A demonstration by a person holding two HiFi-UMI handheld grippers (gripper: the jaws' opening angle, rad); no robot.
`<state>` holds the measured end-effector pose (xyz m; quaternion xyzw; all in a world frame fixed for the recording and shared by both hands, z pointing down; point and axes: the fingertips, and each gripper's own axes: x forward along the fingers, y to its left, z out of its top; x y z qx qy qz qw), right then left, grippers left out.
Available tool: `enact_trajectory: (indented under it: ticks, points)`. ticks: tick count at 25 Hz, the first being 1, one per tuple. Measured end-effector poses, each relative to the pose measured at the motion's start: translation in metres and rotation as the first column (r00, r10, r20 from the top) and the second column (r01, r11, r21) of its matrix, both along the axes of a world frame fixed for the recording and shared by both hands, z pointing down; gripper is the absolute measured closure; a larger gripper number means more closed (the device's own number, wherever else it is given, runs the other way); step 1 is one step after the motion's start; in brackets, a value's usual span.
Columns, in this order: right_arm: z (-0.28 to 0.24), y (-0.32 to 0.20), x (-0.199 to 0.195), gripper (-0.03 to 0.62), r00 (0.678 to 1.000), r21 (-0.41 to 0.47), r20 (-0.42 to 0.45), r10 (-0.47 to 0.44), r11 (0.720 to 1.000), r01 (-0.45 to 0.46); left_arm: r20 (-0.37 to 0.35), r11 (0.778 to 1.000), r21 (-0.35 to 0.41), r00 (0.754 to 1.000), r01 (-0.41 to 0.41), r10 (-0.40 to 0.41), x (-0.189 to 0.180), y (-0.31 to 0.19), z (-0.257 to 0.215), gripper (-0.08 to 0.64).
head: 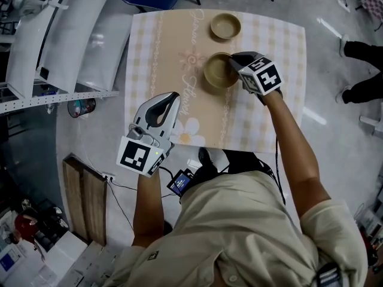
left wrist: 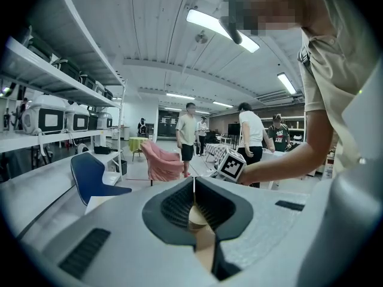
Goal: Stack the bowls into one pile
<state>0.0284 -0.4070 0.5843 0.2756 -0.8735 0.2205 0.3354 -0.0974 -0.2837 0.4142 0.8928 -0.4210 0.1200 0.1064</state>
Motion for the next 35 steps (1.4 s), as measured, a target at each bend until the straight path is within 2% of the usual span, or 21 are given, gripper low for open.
enact_trajectory:
  ticks: [16,30,32,35]
  points:
    - [0.048,-0.021,0.006,0.577,0.998,-0.072,-0.057,-0.014,0.997,0.01,0.006,0.999,-0.018,0.999,0.033,-0.033,0.001,-0.013,0.01,0.545]
    - [0.06,-0.028,0.003,0.575,0.992,-0.06,-0.102,-0.071,0.996,0.065,0.004,0.999,-0.031,1.0,0.03,-0.03,0.004,-0.027,0.015,0.545]
    - [0.06,-0.029,0.002,0.564,0.991,-0.055,-0.104,-0.08,0.996,0.075,0.006,0.999,-0.035,1.0,0.029,-0.029,0.005,-0.028,0.016,0.545]
    - [0.061,-0.031,0.002,0.508,0.991,-0.053,-0.105,-0.089,0.995,0.084,0.008,0.999,-0.038,1.0,0.028,-0.028,0.006,-0.031,0.017,0.545]
